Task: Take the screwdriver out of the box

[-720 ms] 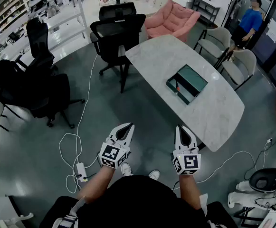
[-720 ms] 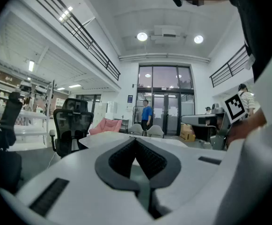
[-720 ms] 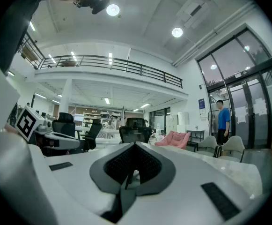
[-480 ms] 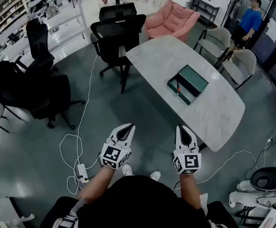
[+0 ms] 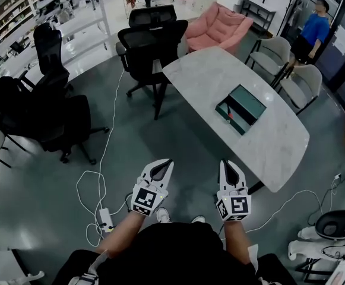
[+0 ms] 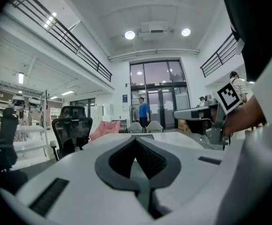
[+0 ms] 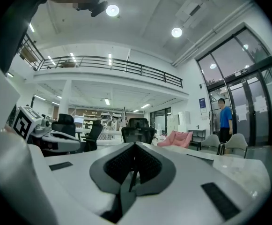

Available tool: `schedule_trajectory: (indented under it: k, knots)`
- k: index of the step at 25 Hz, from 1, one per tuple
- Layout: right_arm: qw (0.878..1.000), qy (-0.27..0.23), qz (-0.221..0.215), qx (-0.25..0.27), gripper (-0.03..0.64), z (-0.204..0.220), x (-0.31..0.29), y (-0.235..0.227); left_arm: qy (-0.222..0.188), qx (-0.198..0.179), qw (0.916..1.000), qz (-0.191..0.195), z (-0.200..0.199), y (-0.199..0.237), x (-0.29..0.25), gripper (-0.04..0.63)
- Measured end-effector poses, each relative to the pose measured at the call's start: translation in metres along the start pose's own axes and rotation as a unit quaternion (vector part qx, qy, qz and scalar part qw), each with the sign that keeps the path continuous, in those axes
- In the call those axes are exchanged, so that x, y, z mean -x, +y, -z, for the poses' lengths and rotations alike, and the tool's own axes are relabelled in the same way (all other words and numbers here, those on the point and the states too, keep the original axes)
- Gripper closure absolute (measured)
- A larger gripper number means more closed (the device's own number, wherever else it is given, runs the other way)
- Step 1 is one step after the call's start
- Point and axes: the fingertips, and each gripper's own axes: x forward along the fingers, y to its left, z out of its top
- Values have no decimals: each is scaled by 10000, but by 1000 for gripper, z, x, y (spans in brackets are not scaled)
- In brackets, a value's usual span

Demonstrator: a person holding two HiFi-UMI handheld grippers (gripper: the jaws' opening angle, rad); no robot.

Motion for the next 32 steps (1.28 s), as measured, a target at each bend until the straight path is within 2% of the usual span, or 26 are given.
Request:
schedule_trajectory:
  k: [8, 14, 19, 22, 32]
  knots:
    - [9999, 82, 96, 35, 594, 2, -13, 5, -153, 76, 9999, 14, -4, 21, 0, 589]
    - [9999, 49, 54, 82, 594, 2, -29, -11, -35, 96, 9999, 126, 0, 22, -29, 589]
    - [10000, 1, 41, -54, 594, 2, -51, -39, -54, 580, 9981, 197, 0, 27, -69, 589]
    - [9999, 21, 0, -147, 594, 8, -65, -55, -32, 696, 9975, 77, 1, 32, -91, 589]
    - [9998, 109, -99, -161, 594, 23, -112, -126, 133, 416, 9990, 79, -1, 34, -173, 589]
